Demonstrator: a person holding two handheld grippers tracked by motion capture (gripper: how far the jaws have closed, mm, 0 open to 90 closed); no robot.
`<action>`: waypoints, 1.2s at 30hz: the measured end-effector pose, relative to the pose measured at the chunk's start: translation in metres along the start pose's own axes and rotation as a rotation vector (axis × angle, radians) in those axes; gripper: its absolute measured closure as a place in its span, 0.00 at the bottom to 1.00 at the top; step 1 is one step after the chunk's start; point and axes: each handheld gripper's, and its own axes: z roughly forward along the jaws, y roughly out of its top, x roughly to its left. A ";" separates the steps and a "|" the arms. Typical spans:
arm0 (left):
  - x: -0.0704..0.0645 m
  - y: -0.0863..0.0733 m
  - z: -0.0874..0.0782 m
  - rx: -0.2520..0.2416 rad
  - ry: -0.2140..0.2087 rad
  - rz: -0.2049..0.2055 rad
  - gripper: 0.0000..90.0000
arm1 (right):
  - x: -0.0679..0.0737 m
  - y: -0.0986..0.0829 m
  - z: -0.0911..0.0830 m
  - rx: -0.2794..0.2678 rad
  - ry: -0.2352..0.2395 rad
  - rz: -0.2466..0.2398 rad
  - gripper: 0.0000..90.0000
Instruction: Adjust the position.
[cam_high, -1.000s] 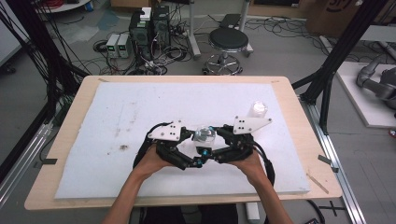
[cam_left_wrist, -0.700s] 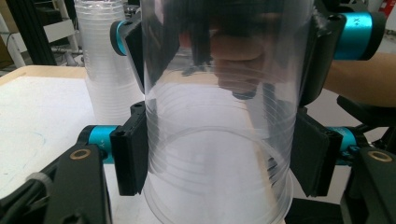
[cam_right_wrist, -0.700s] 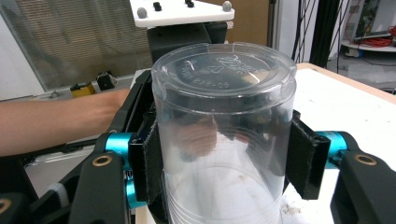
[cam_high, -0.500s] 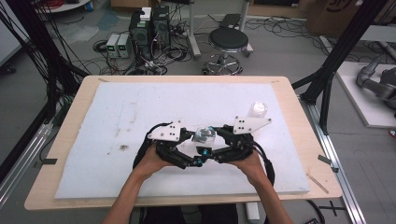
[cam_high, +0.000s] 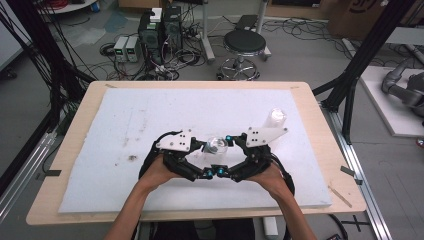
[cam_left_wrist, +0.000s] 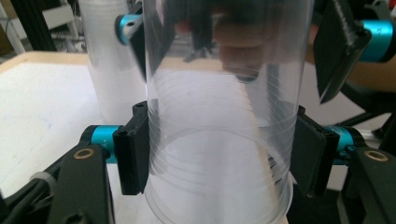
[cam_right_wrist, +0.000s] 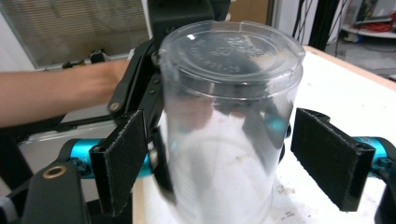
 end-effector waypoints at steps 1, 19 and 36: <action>0.000 0.001 -0.003 0.026 0.000 0.003 0.37 | 0.001 0.000 0.000 0.007 0.002 -0.004 0.20; 0.002 0.025 -0.013 0.611 -0.064 0.056 0.37 | 0.004 0.028 0.003 0.369 0.049 -0.103 0.20; 0.000 0.032 0.002 0.798 -0.081 0.108 0.37 | 0.003 0.036 0.020 0.561 0.076 -0.144 0.20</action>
